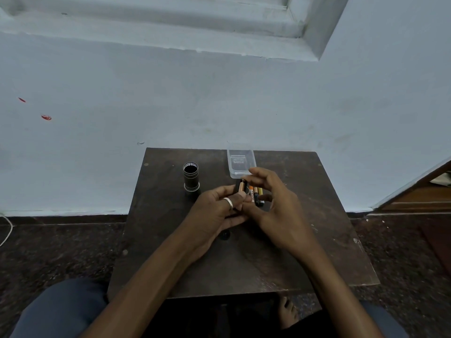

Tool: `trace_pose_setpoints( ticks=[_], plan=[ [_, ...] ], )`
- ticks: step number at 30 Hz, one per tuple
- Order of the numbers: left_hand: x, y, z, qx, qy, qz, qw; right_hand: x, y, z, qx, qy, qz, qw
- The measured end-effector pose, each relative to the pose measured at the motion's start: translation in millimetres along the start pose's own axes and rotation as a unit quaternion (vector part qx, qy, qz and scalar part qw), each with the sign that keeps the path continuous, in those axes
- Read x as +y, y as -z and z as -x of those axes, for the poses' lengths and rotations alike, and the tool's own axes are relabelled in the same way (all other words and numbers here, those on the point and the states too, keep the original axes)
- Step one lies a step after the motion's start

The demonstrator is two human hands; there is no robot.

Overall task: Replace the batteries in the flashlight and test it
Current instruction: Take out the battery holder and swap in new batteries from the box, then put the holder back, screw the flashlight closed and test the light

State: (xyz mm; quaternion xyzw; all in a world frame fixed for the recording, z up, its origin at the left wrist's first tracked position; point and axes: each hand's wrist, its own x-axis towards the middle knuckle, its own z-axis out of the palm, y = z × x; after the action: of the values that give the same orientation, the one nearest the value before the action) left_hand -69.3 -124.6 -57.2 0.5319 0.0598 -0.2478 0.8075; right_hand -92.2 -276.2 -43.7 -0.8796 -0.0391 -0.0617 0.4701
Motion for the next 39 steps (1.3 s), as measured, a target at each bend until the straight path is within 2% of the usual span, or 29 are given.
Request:
trace_pose_setpoints(
  ticks=[10, 14, 19, 22, 24, 26, 28, 29, 32, 33, 34, 36, 38, 39],
  plan=[
    [2, 1, 2, -0.001, -0.013, -0.022, 1.000, 3, -2, -1, 0.003, 0.002, -0.027, 1.000],
    [3, 0, 4, -0.028, -0.025, -0.006, 0.999, 3, 7, -2, -0.029, -0.031, -0.110, 0.993],
    [2, -3, 7, -0.009, -0.118, -0.117, 0.986, 1, 10, -4, 0.004, -0.027, -0.136, 0.990],
    [-1, -3, 6, 0.006, -0.166, -0.146, 0.975, -2, 4, -3, 0.017, -0.024, -0.137, 0.990],
    [-3, -3, 6, 0.023, -0.208, -0.195, 0.958, -3, 2, -2, 0.036, -0.015, -0.137, 0.990],
    [-4, -2, 8, 0.050, -0.265, -0.261, 0.927, -4, 0, -2, 0.062, -0.004, -0.128, 0.990],
    [-3, -1, 9, 0.080, -0.335, -0.337, 0.876, -4, -1, -2, 0.080, 0.012, -0.106, 0.991],
    [-3, 0, 10, 0.094, -0.373, -0.399, 0.833, -4, -2, -2, 0.087, 0.024, -0.090, 0.992],
    [-2, 3, 20, 0.157, -0.439, -0.588, 0.661, -2, -3, -2, 0.110, 0.067, -0.049, 0.990],
    [-1, 3, 24, 0.181, -0.457, -0.617, 0.615, -2, -4, -2, 0.117, 0.075, -0.043, 0.989],
    [0, 3, 28, 0.207, -0.473, -0.627, 0.583, -1, -4, -2, 0.123, 0.076, -0.040, 0.989],
    [5, 5, 30, 0.261, -0.487, -0.617, 0.560, 0, -5, -3, 0.127, 0.059, -0.048, 0.989],
    [10, 13, 26, 0.306, -0.477, -0.596, 0.569, 1, -5, -4, 0.111, 0.013, -0.101, 0.989],
    [12, 17, 24, 0.324, -0.459, -0.585, 0.585, 1, -5, -5, 0.100, -0.012, -0.142, 0.985]
  ],
)
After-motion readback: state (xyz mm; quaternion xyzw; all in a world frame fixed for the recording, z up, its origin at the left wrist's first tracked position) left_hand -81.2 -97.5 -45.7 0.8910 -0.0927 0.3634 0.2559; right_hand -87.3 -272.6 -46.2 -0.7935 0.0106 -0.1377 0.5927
